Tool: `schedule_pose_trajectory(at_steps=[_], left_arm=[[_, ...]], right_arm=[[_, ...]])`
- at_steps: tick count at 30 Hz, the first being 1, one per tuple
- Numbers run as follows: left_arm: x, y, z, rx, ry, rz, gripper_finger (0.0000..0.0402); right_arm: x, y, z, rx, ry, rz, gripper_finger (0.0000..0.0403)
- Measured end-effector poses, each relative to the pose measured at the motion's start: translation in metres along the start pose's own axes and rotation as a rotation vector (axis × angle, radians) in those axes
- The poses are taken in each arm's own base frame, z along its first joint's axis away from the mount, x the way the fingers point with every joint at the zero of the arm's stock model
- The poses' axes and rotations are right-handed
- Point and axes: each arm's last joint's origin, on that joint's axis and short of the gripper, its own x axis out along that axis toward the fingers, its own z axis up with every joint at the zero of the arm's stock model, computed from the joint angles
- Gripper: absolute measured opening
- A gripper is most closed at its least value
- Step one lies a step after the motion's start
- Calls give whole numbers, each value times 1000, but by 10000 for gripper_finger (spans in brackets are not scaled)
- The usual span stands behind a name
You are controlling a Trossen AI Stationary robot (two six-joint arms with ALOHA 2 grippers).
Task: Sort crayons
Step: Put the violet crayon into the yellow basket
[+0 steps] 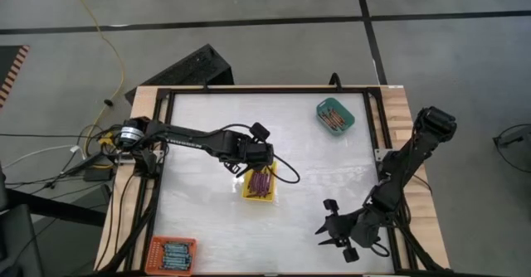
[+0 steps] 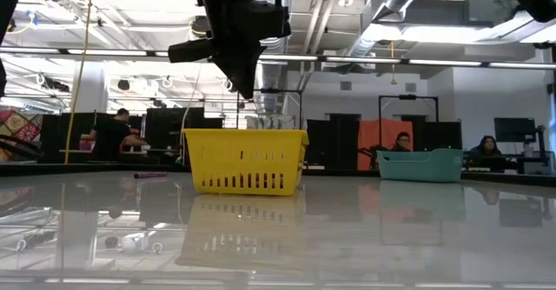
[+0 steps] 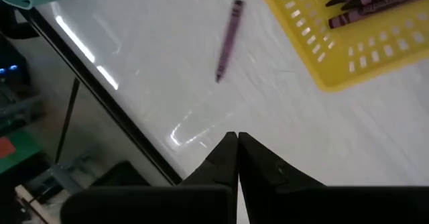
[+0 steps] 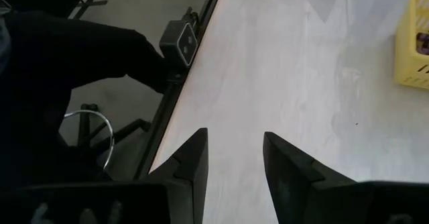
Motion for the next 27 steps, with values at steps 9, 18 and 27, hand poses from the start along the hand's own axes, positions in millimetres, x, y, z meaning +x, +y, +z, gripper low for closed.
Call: schedule_pose_trajectory(at_steps=[9,18,27], left_arm=[[9,11,-7,-258,-90,-82,0],[64,37,-36,-562,-95,-289,107],[56,44,-75,-739,68,-362,170]], right_arm=[[-1,-1,-2,-5,3,-38,138],[6,-59,1,84,-17,-554,138],[-5,-206,30,338,128,-741,138]])
